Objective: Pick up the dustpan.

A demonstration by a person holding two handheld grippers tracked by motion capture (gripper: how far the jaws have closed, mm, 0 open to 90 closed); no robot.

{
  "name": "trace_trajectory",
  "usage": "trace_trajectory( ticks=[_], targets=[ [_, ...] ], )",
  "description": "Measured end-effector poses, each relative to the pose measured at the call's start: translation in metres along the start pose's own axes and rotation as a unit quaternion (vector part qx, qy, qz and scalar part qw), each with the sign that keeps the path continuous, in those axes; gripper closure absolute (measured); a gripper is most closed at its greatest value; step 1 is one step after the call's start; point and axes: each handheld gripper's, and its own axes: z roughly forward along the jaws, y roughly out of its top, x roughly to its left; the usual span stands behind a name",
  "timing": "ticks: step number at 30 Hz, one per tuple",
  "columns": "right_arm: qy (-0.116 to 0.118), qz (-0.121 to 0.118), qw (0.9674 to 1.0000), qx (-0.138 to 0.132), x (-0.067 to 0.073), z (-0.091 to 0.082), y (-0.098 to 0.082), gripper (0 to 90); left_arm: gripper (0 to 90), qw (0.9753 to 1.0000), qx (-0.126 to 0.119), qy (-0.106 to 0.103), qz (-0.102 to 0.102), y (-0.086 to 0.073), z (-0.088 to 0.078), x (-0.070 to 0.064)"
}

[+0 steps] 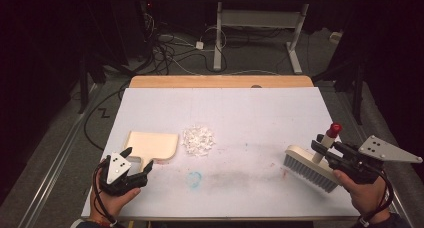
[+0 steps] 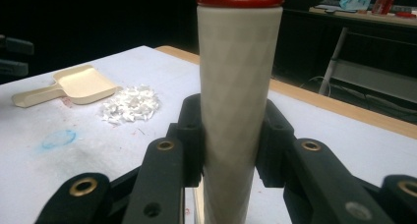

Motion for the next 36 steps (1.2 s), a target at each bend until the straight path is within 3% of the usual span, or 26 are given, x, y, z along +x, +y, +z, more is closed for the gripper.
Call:
trace_trajectory(
  ticks=[7, 9, 14, 16, 18, 19, 20, 22, 26, 28, 30, 36],
  targets=[
    [0.001, -0.008, 1.0000, -0.001, 0.001, -0.001, 0.002, 70.0, 18.2, 0.9997, 0.024, 0.007, 0.007, 0.002, 0.000, -0.004],
    [0.001, -0.006, 1.0000, -0.004, 0.001, 0.001, 0.003, 70.0, 18.2, 0.9995, 0.032, 0.004, -0.004, -0.001, 0.000, -0.003],
    [0.005, -0.010, 0.9999, -0.002, -0.003, 0.010, 0.005, 70.0, 19.1, 0.9979, 0.049, 0.022, -0.035, -0.007, -0.010, -0.004],
    [0.009, -0.012, 0.9999, 0.000, -0.003, 0.013, 0.005, 70.0, 19.2, 0.9971, 0.055, 0.016, -0.049, -0.011, -0.014, -0.007],
    [0.009, -0.011, 0.9999, 0.000, -0.003, 0.014, 0.005, 70.0, 19.5, 0.9942, 0.084, 0.016, -0.065, -0.015, -0.012, -0.011],
    [0.009, -0.012, 0.9999, 0.001, -0.003, 0.016, 0.007, 70.0, 19.9, 0.9905, 0.111, 0.018, -0.079, -0.017, -0.006, -0.013],
    [0.009, -0.012, 0.9999, 0.001, -0.003, 0.016, 0.007, 70.0, 20.8, 0.9905, 0.111, 0.018, -0.079, -0.017, -0.006, -0.013],
    [0.011, -0.015, 0.9998, 0.000, -0.002, 0.020, 0.008, 70.0, 21.9, 0.9858, 0.137, 0.019, -0.095, -0.016, 0.005, -0.012],
    [0.013, -0.018, 0.9997, 0.007, 0.000, 0.025, 0.007, 70.0, 28.1, 0.9767, 0.185, 0.039, -0.102, -0.013, 0.034, 0.001],
    [0.014, -0.020, 0.9997, 0.008, 0.001, 0.025, 0.007, 70.0, 29.3, 0.9734, 0.195, 0.022, -0.118, -0.014, 0.045, 0.011],
    [0.013, -0.022, 0.9996, 0.010, 0.001, 0.025, 0.006, 70.0, 30.3, 0.9711, 0.194, 0.007, -0.139, -0.014, 0.050, 0.019],
    [0.009, -0.018, 0.9997, 0.013, -0.001, 0.023, 0.003, 70.0, 38.7, 0.9691, 0.209, 0.008, -0.131, -0.008, 0.056, 0.023]
  ],
)
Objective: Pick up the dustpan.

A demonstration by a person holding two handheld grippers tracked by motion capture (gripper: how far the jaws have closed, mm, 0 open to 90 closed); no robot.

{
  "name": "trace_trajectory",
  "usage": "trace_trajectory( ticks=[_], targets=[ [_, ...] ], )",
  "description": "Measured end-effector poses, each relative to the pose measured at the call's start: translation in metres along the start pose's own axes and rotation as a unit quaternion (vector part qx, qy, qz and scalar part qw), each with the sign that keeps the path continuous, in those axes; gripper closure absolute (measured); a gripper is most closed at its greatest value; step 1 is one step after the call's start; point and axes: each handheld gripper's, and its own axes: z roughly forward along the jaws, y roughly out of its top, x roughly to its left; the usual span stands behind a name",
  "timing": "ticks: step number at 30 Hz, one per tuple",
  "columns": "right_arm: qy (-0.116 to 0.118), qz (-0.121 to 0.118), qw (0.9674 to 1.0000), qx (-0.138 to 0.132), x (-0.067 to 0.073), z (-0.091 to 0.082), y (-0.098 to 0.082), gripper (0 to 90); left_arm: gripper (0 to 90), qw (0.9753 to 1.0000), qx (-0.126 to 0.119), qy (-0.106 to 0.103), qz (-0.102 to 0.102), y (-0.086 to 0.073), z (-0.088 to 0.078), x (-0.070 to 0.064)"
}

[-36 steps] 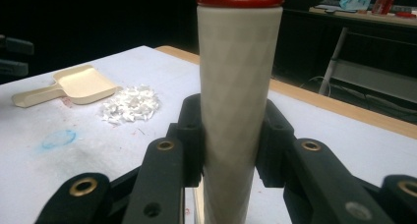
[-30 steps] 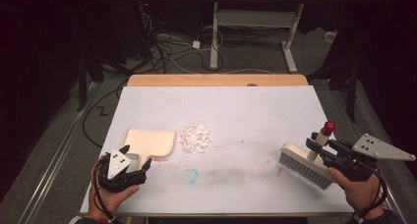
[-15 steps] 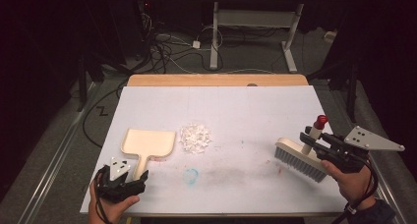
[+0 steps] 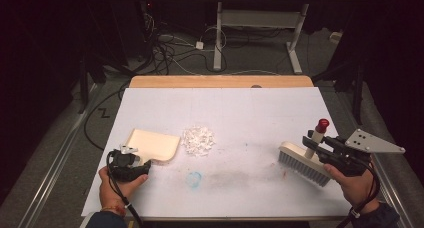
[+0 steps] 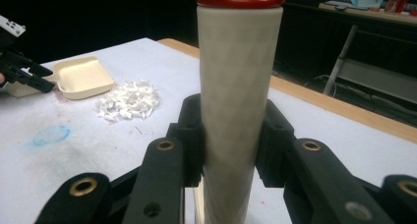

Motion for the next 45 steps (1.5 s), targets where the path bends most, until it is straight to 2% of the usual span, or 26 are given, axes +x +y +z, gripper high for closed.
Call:
trace_trajectory(
  ticks=[1, 2, 5, 7, 17, 22, 25, 28, 31, 33, 39, 42, 45],
  targets=[
    [0.000, 0.000, 1.0000, 0.001, 0.001, -0.001, -0.001, 70.0, 44.1, 1.0000, 0.000, -0.003, 0.002, 0.000, 0.000, 0.000],
    [0.000, 0.000, 1.0000, 0.001, 0.001, -0.001, -0.001, 70.0, 44.1, 1.0000, 0.000, -0.005, 0.004, 0.000, 0.000, 0.000],
    [0.004, 0.000, 1.0000, 0.003, 0.002, -0.002, -0.001, 70.0, 56.9, 0.9999, 0.000, -0.007, 0.010, 0.000, -0.001, 0.000],
    [0.004, 0.000, 1.0000, 0.003, 0.002, -0.002, -0.001, 69.9, 62.3, 0.9999, -0.001, -0.010, 0.010, 0.000, -0.001, 0.001],
    [0.007, -0.001, 0.9999, 0.008, 0.003, 0.001, -0.002, 70.0, 63.4, 0.9993, 0.013, -0.015, 0.030, 0.005, -0.009, 0.007],
    [0.004, -0.001, 1.0000, 0.008, 0.002, 0.000, -0.002, 70.0, 63.5, 0.9989, 0.008, -0.023, 0.040, 0.007, -0.032, 0.014],
    [0.000, 0.000, 1.0000, 0.005, 0.001, 0.000, -0.002, 70.0, 63.5, 0.9979, 0.011, -0.022, 0.060, 0.008, -0.047, 0.011],
    [0.000, 0.001, 1.0000, 0.002, 0.000, 0.001, -0.004, 70.0, 63.5, 0.9947, 0.038, -0.018, 0.094, 0.006, -0.056, 0.005],
    [0.007, 0.001, 1.0000, 0.002, 0.000, 0.004, -0.005, 70.0, 63.5, 0.9914, 0.056, -0.043, 0.110, 0.001, -0.059, -0.002],
    [0.010, 0.000, 0.9999, 0.003, 0.001, 0.005, -0.005, 70.1, 63.5, 0.9893, 0.065, -0.045, 0.122, -0.002, -0.059, -0.008],
    [0.007, -0.003, 1.0000, 0.003, 0.002, 0.008, -0.004, 70.1, 63.4, 0.9837, 0.068, -0.068, 0.152, -0.003, -0.058, -0.020],
    [0.003, -0.003, 1.0000, 0.004, 0.001, 0.010, -0.003, 70.0, 63.5, 0.9793, 0.073, -0.079, 0.172, -0.002, -0.058, -0.027],
    [0.001, -0.001, 1.0000, 0.005, 0.001, 0.014, -0.002, 70.0, 63.4, 0.9770, 0.077, -0.085, 0.180, -0.001, -0.057, -0.033]
  ],
)
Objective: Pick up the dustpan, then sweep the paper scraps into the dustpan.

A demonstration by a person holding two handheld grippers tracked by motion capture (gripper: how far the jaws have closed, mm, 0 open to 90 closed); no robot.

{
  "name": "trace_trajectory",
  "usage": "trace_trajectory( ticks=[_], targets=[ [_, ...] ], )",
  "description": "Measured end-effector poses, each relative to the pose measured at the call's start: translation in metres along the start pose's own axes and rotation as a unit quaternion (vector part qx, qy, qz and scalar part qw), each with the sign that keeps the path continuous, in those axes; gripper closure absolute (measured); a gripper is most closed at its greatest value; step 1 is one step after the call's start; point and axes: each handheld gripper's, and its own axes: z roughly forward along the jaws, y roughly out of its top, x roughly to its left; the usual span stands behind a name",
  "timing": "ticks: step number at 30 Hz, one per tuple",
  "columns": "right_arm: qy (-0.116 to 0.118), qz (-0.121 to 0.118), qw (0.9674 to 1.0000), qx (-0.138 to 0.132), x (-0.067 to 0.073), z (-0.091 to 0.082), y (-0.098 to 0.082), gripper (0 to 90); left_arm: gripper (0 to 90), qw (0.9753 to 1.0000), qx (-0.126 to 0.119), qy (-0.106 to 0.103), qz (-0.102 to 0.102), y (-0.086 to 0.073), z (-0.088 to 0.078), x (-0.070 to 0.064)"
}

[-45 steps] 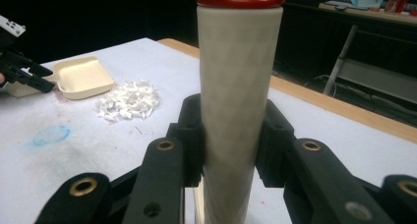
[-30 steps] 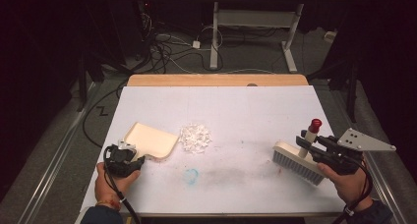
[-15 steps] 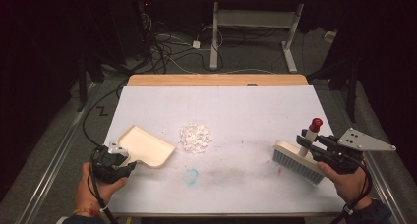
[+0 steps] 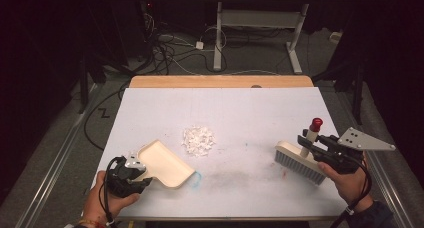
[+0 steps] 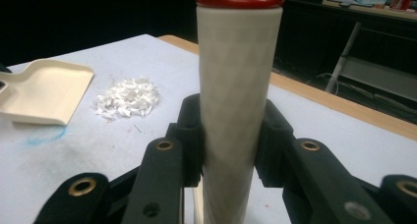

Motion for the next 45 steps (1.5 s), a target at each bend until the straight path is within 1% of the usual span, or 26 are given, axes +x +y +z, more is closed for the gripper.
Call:
trace_trajectory(
  ticks=[3, 9, 11, 13, 15, 16, 17, 18, 19, 22, 24, 27, 28, 29, 31, 34, 36, 37, 39, 41, 42, 43, 45],
  targets=[
    [0.003, 0.002, 1.0000, -0.002, 0.000, 0.007, 0.003, 70.1, 63.4, 1.0000, 0.005, -0.004, -0.004, 0.001, 0.001, 0.000],
    [0.014, 0.000, 0.9999, 0.004, 0.000, 0.032, 0.008, 70.1, 63.4, 0.9998, 0.007, -0.016, -0.003, 0.003, 0.004, 0.004],
    [0.014, -0.003, 0.9999, 0.004, -0.001, 0.039, 0.011, 70.1, 63.4, 0.9998, 0.014, -0.016, 0.000, 0.003, 0.005, 0.004],
    [0.011, -0.002, 0.9999, 0.002, -0.003, 0.046, 0.015, 70.1, 63.3, 0.9998, 0.013, -0.016, 0.000, 0.004, 0.005, 0.004],
    [0.010, -0.005, 0.9999, 0.000, -0.004, 0.054, 0.020, 70.1, 63.3, 0.9998, 0.013, -0.015, 0.001, 0.003, 0.005, 0.004],
    [0.009, -0.009, 0.9999, 0.000, -0.004, 0.062, 0.026, 70.1, 63.4, 0.9998, 0.012, -0.016, 0.001, 0.003, 0.005, 0.004],
    [0.009, -0.009, 0.9999, 0.000, -0.004, 0.062, 0.026, 70.1, 63.4, 0.9998, 0.013, -0.016, 0.001, 0.003, 0.005, 0.004],
    [0.011, -0.011, 0.9999, 0.001, -0.004, 0.072, 0.032, 70.1, 63.3, 0.9998, 0.012, -0.015, 0.001, 0.003, 0.006, 0.004],
    [0.011, -0.011, 0.9999, 0.001, -0.004, 0.072, 0.032, 70.1, 63.3, 0.9998, 0.012, -0.015, 0.000, 0.003, 0.006, 0.004],
    [0.012, -0.025, 0.9996, 0.005, -0.001, 0.087, 0.043, 70.1, 63.3, 0.9998, 0.011, -0.015, 0.000, 0.003, 0.007, 0.004],
    [0.018, -0.030, 0.9994, 0.008, 0.001, 0.098, 0.051, 70.1, 63.3, 0.9998, 0.011, -0.015, 0.000, 0.003, 0.007, 0.004],
    [0.018, -0.037, 0.9991, 0.014, 0.003, 0.116, 0.062, 70.1, 63.3, 0.9998, 0.014, -0.016, -0.001, 0.003, 0.007, 0.004],
    [0.018, -0.037, 0.9991, 0.012, 0.004, 0.128, 0.069, 70.1, 63.3, 0.9998, 0.013, -0.016, -0.002, 0.003, 0.007, 0.004],
    [0.018, -0.037, 0.9991, 0.012, 0.004, 0.128, 0.069, 70.1, 63.3, 0.9998, 0.013, -0.017, -0.003, 0.002, 0.008, 0.004],
    [0.019, -0.036, 0.9991, 0.013, 0.004, 0.143, 0.076, 70.1, 63.3, 0.9997, 0.014, -0.019, -0.005, 0.002, 0.008, 0.005],
    [0.013, -0.042, 0.9990, 0.011, 0.007, 0.166, 0.085, 70.1, 63.3, 0.9996, 0.015, -0.021, -0.008, 0.002, 0.008, 0.005],
    [0.011, -0.038, 0.9992, 0.009, 0.010, 0.182, 0.089, 70.2, 63.3, 0.9996, 0.020, -0.018, -0.006, 0.003, 0.009, 0.004],
    [0.008, -0.039, 0.9991, 0.010, 0.012, 0.190, 0.091, 70.1, 63.3, 0.9996, 0.018, -0.019, -0.008, 0.003, 0.009, 0.005],
    [0.001, -0.042, 0.9991, 0.007, 0.019, 0.206, 0.093, 70.1, 63.3, 0.9996, 0.018, -0.020, -0.007, 0.002, 0.009, 0.006],
    [-0.002, -0.040, 0.9992, 0.008, 0.025, 0.221, 0.094, 70.1, 63.3, 0.9996, 0.018, -0.021, -0.008, 0.003, 0.009, 0.006],
    [-0.008, -0.044, 0.9989, 0.012, 0.032, 0.236, 0.094, 70.2, 63.3, 0.9995, 0.019, -0.022, -0.009, 0.003, 0.010, 0.006],
    [-0.008, -0.044, 0.9989, 0.012, 0.032, 0.236, 0.094, 70.2, 63.3, 0.9995, 0.019, -0.022, -0.009, 0.003, 0.010, 0.006],
    [-0.020, -0.050, 0.9985, 0.013, 0.041, 0.247, 0.093, 70.1, 63.3, 0.9995, 0.020, -0.022, -0.009, 0.003, 0.011, 0.007]
  ],
)
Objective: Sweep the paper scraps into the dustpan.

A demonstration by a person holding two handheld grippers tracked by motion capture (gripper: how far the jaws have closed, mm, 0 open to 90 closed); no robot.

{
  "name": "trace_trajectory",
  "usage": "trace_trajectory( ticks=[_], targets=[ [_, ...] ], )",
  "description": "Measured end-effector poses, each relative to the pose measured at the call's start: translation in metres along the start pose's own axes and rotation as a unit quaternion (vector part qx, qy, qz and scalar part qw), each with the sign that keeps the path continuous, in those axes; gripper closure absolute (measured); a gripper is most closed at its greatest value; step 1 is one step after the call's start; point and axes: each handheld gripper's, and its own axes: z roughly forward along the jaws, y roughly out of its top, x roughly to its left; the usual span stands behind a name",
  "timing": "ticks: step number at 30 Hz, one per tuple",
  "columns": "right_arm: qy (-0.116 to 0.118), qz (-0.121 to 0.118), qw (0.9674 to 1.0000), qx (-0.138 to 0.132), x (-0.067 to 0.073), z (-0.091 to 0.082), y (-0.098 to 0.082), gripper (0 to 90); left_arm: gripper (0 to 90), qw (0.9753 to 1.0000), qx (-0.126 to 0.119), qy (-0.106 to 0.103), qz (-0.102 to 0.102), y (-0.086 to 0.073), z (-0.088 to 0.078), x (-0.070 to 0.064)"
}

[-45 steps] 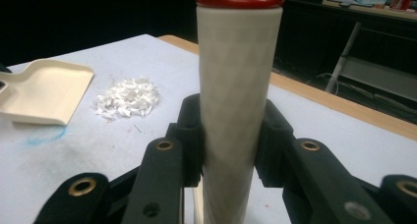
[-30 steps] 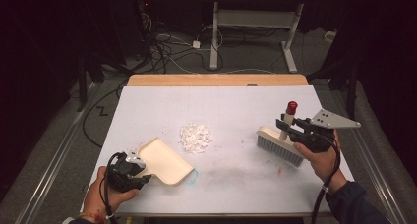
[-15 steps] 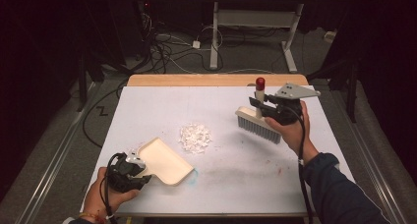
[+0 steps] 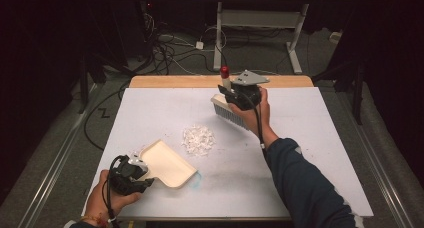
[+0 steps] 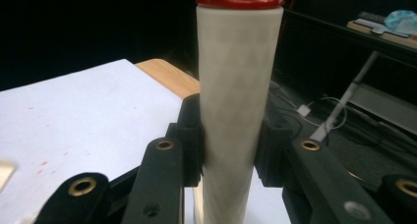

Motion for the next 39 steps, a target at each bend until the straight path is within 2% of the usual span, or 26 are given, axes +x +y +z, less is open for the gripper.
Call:
trace_trajectory(
  ticks=[5, 7, 8, 12, 13, 18, 19, 27, 33, 39],
  targets=[
    [-0.002, -0.008, 1.0000, 0.003, 0.022, 0.020, 0.001, 70.2, 63.3, 1.0000, 0.006, 0.005, 0.004, 0.001, 0.002, -0.001],
    [0.010, -0.007, 0.9999, 0.002, 0.035, 0.027, 0.001, 70.2, 63.3, 1.0000, 0.007, 0.004, 0.005, 0.001, 0.002, 0.000],
    [0.010, -0.007, 0.9999, 0.002, 0.035, 0.027, 0.001, 70.2, 63.3, 0.9999, 0.008, 0.005, 0.006, 0.001, 0.002, 0.000],
    [0.033, -0.004, 0.9994, -0.001, 0.049, 0.031, -0.002, 70.1, 63.3, 0.9999, 0.010, 0.005, 0.006, 0.002, 0.002, -0.001],
    [0.041, -0.001, 0.9992, -0.004, 0.056, 0.029, -0.004, 70.0, 63.3, 0.9999, 0.011, 0.005, 0.006, 0.002, 0.002, 0.000],
    [0.061, -0.004, 0.9980, -0.013, 0.069, 0.022, -0.008, 69.7, 63.2, 0.9999, 0.013, 0.007, 0.005, 0.005, 0.003, -0.001],
    [0.074, 0.003, 0.9971, -0.018, 0.073, 0.018, -0.009, 69.7, 63.2, 0.9998, 0.015, 0.007, 0.006, 0.005, 0.003, -0.001],
    [0.094, 0.008, 0.9950, -0.031, 0.084, 0.013, -0.013, 69.2, 63.2, 0.9999, 0.016, 0.005, -0.002, 0.008, 0.004, -0.001],
    [0.106, 0.008, 0.9935, -0.040, 0.090, 0.008, -0.013, 69.3, 63.1, 0.9998, 0.019, 0.007, 0.001, 0.012, 0.007, -0.001],
    [0.124, -0.001, 0.9913, -0.043, 0.100, 0.004, -0.010, 69.8, 63.2, 0.9998, 0.021, 0.007, -0.001, 0.014, 0.008, -0.001]
  ],
)
